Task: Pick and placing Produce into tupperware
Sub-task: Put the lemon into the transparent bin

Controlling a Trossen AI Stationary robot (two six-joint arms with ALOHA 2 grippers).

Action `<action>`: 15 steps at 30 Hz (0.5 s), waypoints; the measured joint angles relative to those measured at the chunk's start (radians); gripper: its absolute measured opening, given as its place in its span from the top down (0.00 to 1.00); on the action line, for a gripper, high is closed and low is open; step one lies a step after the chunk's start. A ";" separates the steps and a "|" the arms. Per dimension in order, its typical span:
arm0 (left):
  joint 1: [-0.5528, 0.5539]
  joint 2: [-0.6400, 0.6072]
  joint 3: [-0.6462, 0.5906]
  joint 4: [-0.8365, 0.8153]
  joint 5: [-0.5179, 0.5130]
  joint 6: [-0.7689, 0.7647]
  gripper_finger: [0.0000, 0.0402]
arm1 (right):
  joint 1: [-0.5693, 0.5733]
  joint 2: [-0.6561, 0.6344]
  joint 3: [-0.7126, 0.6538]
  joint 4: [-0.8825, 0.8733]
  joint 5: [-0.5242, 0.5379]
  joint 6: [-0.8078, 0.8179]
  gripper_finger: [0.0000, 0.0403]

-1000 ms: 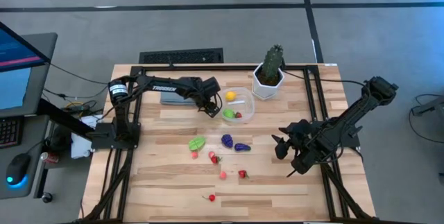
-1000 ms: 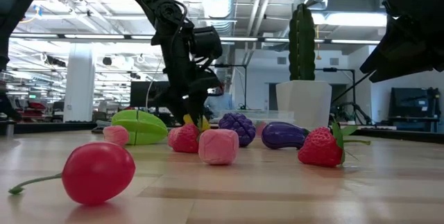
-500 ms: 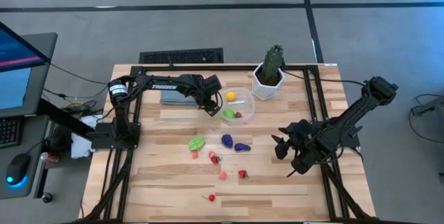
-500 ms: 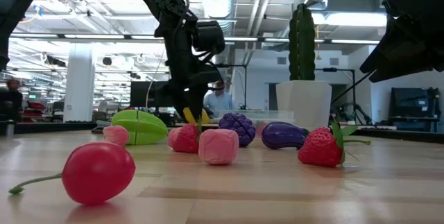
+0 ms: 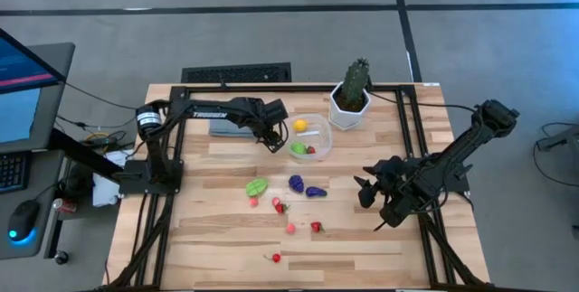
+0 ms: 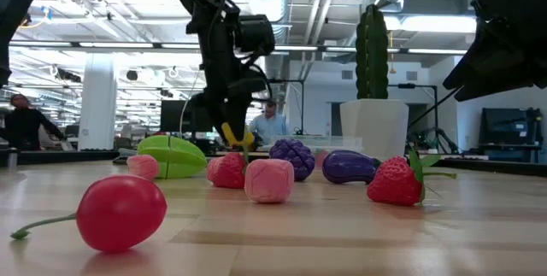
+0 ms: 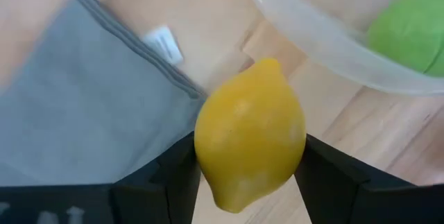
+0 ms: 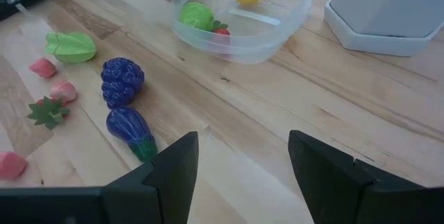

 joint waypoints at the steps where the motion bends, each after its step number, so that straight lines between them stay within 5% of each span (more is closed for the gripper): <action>1: 0.000 -0.012 0.000 0.000 -0.006 0.000 0.52 | 0.000 0.000 0.000 0.002 0.000 0.000 0.38; 15: -0.026 -0.108 0.001 0.126 0.064 -0.007 0.52 | -0.002 0.000 0.000 0.003 0.007 -0.008 0.38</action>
